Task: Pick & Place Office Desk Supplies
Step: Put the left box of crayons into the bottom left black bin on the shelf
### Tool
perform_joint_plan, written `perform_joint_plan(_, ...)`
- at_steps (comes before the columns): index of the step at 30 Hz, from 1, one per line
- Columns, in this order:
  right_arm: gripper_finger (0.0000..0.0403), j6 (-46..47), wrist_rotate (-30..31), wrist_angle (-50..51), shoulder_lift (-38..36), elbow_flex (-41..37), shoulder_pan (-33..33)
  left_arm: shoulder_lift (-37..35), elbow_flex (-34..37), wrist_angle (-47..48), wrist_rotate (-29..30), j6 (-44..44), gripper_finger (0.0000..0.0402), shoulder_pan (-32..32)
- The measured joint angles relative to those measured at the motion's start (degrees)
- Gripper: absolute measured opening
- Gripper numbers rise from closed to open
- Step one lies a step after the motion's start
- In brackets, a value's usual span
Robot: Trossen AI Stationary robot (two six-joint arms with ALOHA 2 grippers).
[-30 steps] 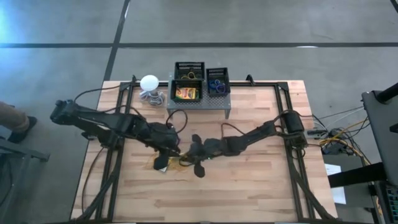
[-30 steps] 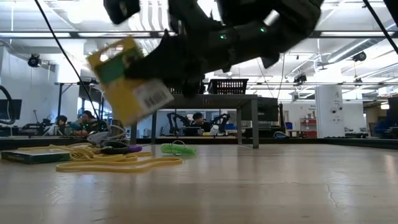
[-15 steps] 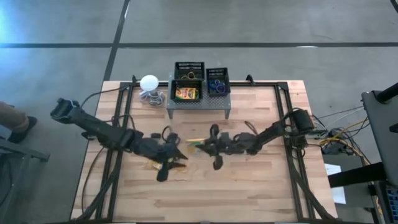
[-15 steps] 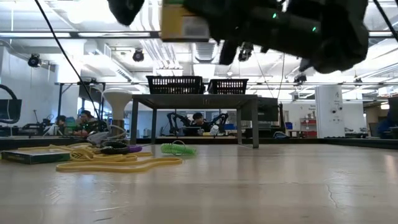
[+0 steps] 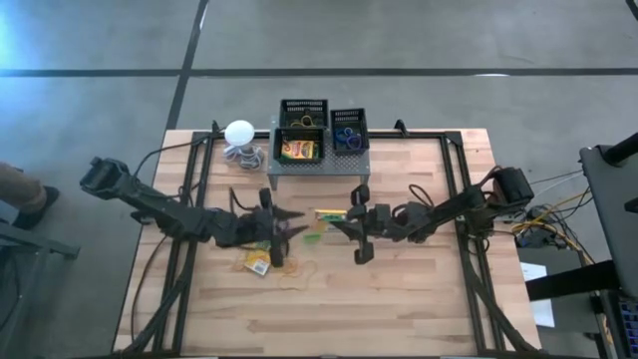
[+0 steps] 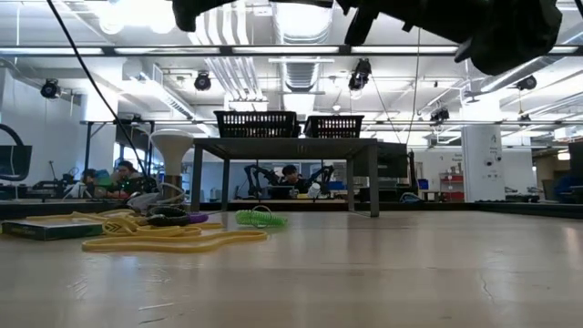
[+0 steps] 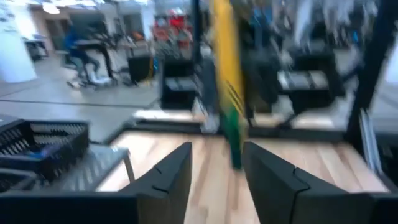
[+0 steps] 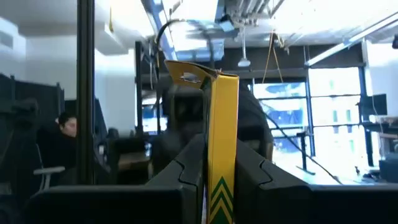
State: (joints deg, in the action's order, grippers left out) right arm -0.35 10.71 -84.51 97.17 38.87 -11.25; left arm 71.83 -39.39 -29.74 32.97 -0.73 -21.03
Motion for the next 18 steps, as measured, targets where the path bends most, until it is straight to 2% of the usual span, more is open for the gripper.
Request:
perform_joint_plan(5,0.0038,0.11,-0.03,0.33,0.32,0.02,0.0,-0.04,-0.99,-3.76,-0.55,1.25,0.0203,2.87)
perform_joint_plan(8,0.0038,0.12,-0.03,0.26,0.47,0.11,0.0,0.0,-1.03,-3.24,-3.23,0.39,0.0225,3.63)
perform_joint_plan(13,0.0038,0.17,-0.04,0.2,0.56,0.11,0.0,0.0,-0.83,-3.74,-10.31,-2.58,0.0229,3.52)
perform_joint_plan(18,0.0038,0.23,-0.06,0.19,0.56,0.11,0.0,1.22,-0.75,-6.74,-11.2,-3.37,0.0218,3.78)
